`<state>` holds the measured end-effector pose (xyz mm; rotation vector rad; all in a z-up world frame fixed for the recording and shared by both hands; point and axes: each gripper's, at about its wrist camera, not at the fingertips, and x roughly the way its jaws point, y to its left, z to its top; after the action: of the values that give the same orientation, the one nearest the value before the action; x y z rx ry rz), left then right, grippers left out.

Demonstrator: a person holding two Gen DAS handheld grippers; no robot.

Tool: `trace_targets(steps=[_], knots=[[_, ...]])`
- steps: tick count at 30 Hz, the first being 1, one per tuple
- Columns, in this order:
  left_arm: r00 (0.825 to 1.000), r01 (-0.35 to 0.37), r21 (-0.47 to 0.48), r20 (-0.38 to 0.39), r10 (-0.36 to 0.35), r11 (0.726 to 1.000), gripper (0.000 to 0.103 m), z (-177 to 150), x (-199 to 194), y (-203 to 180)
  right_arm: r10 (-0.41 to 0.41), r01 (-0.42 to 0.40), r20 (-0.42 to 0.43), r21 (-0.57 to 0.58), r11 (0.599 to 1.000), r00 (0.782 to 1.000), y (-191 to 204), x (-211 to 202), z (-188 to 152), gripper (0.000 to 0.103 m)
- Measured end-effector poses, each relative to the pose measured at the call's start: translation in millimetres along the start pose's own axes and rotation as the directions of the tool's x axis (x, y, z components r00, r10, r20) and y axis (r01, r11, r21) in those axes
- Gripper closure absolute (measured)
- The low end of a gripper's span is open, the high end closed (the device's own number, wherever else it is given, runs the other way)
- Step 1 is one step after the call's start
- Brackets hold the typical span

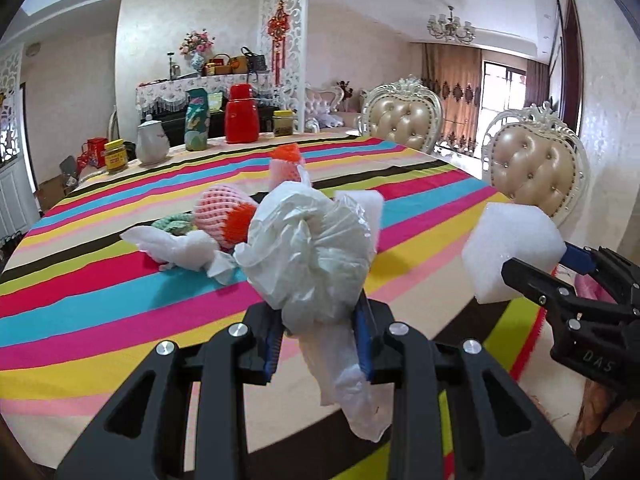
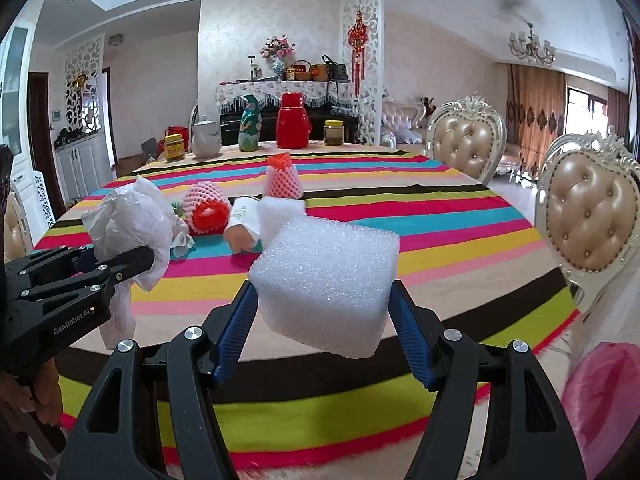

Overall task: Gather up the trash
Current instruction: 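Carry the foam block and plastic bag toward the pink bin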

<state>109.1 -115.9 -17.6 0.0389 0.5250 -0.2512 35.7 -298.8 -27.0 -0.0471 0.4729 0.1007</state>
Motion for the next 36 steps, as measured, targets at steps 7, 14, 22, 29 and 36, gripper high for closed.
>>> trace_targets(steps=[7, 14, 22, 29, 36], knots=[[0.999, 0.051, 0.043, -0.004, -0.05, 0.998, 0.073, -4, -3, -28, -0.041, 0.041, 0.012, 0.032, 0.999, 0.999, -26, -23, -14, 0.038], [0.992, 0.124, 0.103, -0.006, -0.124, 0.987, 0.073, -5, -10, -66, -0.089, 0.088, 0.014, 0.053, 0.995, 0.996, -54, -48, -32, 0.038], [0.978, 0.209, 0.166, -0.014, -0.209, 0.964, 0.073, -8, -20, -108, -0.165, 0.164, -0.001, 0.112, 0.98, 0.986, -95, -81, -60, 0.038], [0.948, 0.317, 0.214, -0.048, -0.314, 0.924, 0.073, -8, -20, -160, -0.248, 0.249, -0.022, 0.154, 0.956, 0.968, -134, -105, -81, 0.038], [0.897, 0.439, 0.271, -0.086, -0.433, 0.857, 0.073, -13, -19, -225, -0.355, 0.354, -0.036, 0.226, 0.908, 0.934, -184, -139, -101, 0.038]])
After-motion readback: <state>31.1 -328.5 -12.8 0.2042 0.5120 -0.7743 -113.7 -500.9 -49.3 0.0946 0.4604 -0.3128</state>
